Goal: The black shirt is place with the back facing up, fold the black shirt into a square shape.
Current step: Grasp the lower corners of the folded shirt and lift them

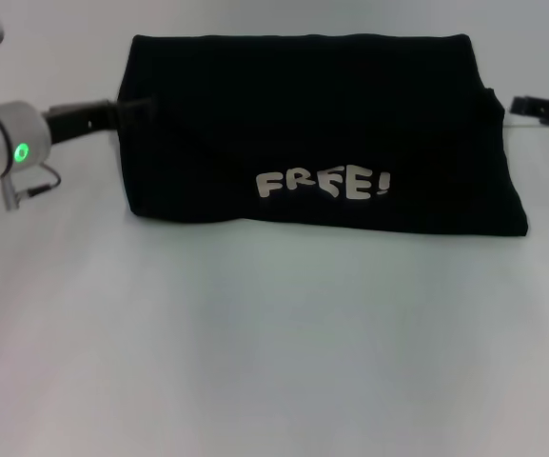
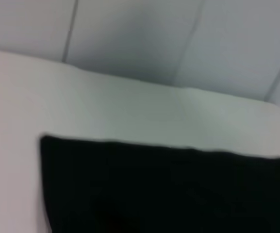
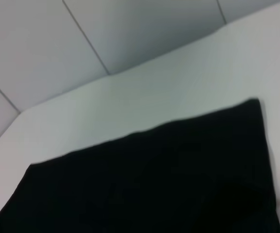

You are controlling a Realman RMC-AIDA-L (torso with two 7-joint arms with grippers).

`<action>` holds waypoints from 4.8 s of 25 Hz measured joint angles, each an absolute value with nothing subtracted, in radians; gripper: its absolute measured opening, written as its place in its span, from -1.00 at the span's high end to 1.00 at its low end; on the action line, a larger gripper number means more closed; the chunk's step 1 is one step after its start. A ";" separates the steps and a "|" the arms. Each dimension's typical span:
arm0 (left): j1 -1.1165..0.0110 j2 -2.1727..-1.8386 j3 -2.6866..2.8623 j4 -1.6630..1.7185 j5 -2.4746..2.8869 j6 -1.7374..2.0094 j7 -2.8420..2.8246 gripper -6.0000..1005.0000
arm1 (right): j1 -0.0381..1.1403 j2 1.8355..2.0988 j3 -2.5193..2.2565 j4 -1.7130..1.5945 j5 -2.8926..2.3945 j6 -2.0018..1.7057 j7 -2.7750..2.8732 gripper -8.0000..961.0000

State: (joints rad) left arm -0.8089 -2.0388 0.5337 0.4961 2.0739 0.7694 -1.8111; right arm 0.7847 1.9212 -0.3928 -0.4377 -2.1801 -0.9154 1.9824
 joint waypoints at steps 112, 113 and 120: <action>-0.697 -2.087 0.873 0.747 2.393 0.851 -2.171 0.54 | 0.682 1.933 -0.550 -0.444 -2.242 -0.913 2.100 -0.31; -0.697 -2.091 0.879 0.746 2.407 0.837 -2.167 0.50 | 0.681 1.933 -0.549 -0.444 -2.242 -0.913 2.100 -0.31; -0.682 -2.120 0.905 0.746 2.450 0.778 -2.025 -0.03 | 0.677 1.933 -0.544 -0.442 -2.239 -0.904 2.100 -0.31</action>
